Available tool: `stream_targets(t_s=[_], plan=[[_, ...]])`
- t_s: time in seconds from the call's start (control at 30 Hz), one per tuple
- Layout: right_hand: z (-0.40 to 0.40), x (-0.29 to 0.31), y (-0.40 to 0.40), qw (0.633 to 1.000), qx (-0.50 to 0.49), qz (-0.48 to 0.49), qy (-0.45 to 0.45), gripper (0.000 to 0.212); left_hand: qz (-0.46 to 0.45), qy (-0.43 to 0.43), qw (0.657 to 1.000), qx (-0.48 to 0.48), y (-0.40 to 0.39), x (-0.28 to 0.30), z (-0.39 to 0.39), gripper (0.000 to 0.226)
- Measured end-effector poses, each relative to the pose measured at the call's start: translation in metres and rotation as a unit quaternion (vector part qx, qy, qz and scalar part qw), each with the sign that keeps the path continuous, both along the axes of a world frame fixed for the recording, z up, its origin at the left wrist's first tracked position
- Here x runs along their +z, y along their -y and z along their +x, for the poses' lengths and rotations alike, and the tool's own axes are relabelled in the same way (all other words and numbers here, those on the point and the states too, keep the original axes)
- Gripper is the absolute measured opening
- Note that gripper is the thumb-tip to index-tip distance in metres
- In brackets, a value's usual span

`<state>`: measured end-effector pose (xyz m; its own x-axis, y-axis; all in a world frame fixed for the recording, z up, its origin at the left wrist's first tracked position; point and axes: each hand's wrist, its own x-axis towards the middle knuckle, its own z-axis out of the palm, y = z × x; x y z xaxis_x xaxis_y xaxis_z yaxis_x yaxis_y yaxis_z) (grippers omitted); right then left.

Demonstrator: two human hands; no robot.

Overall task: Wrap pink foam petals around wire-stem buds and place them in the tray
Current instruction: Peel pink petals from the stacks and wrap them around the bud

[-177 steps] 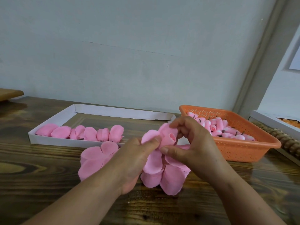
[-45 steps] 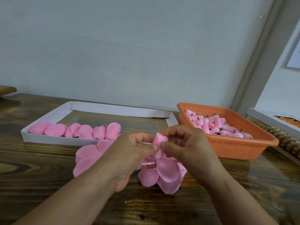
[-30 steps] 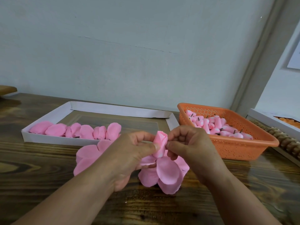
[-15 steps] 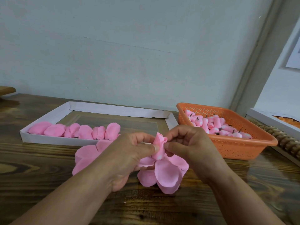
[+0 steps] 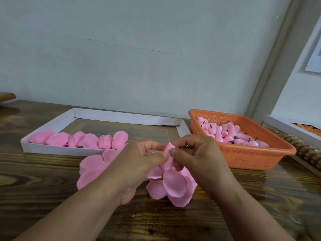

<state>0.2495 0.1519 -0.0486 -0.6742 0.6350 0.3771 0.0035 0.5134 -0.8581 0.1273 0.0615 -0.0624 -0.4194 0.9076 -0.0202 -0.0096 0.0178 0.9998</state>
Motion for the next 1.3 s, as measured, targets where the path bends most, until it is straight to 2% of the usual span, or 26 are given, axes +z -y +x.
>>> stream_targets(t_s=[0.07, 0.13, 0.2, 0.27, 0.33, 0.43, 0.57, 0.77, 0.87, 0.97, 1.07, 1.13, 1.3], plan=[[-0.001, -0.001, -0.001, 1.0, -0.022, -0.011, -0.015, 0.017, 0.016, 0.042, 0.999, 0.024, -0.001, -0.001, 0.0, 0.014], [-0.002, -0.003, -0.003, 0.999, -0.044, -0.015, -0.027, 0.015, 0.037, 0.124, 0.991, 0.029, -0.003, -0.001, 0.001, 0.019], [-0.002, -0.004, -0.005, 0.996, -0.068, -0.02, -0.047, 0.016, 0.064, 0.221, 0.973, 0.011, -0.004, 0.0, 0.001, 0.015], [-0.002, -0.005, -0.007, 0.993, -0.09, -0.023, -0.068, 0.02, 0.084, 0.258, 0.962, -0.034, -0.005, 0.0, 0.001, 0.017], [-0.003, -0.006, -0.007, 0.991, -0.104, -0.027, -0.086, 0.023, 0.101, 0.243, 0.963, -0.057, -0.006, -0.004, 0.002, 0.03], [-0.005, -0.007, -0.007, 0.989, -0.116, -0.012, -0.091, 0.024, 0.086, 0.189, 0.977, -0.04, -0.008, -0.01, 0.005, 0.021], [-0.006, -0.01, -0.005, 0.99, -0.115, 0.063, -0.044, 0.029, 0.062, 0.13, 0.99, -0.008, -0.007, -0.012, 0.01, 0.027], [-0.005, -0.005, 0.0, 0.968, -0.007, 0.238, 0.085, 0.014, 0.01, 0.096, 0.995, 0.019, -0.006, -0.008, 0.007, 0.029], [-0.003, -0.002, 0.004, 0.957, 0.043, 0.268, 0.104, 0.012, -0.009, 0.083, 0.996, 0.022, -0.006, -0.007, 0.008, 0.032], [-0.003, -0.004, 0.006, 0.955, 0.07, 0.268, 0.107, 0.01, -0.014, 0.086, 0.996, 0.019, -0.006, -0.006, 0.007, 0.05], [-0.004, -0.006, 0.007, 0.963, 0.031, 0.255, 0.086, 0.012, -0.004, 0.141, 0.99, -0.01, -0.004, -0.003, 0.006, 0.068], [-0.005, -0.007, 0.003, 0.978, -0.028, 0.202, 0.042, 0.015, 0.024, 0.18, 0.983, -0.035, -0.002, 0.002, 0.006, 0.071], [-0.004, -0.005, -0.003, 0.989, -0.104, 0.027, -0.099, 0.017, 0.12, 0.161, 0.978, -0.058, -0.002, 0.0, 0.008, 0.062]])
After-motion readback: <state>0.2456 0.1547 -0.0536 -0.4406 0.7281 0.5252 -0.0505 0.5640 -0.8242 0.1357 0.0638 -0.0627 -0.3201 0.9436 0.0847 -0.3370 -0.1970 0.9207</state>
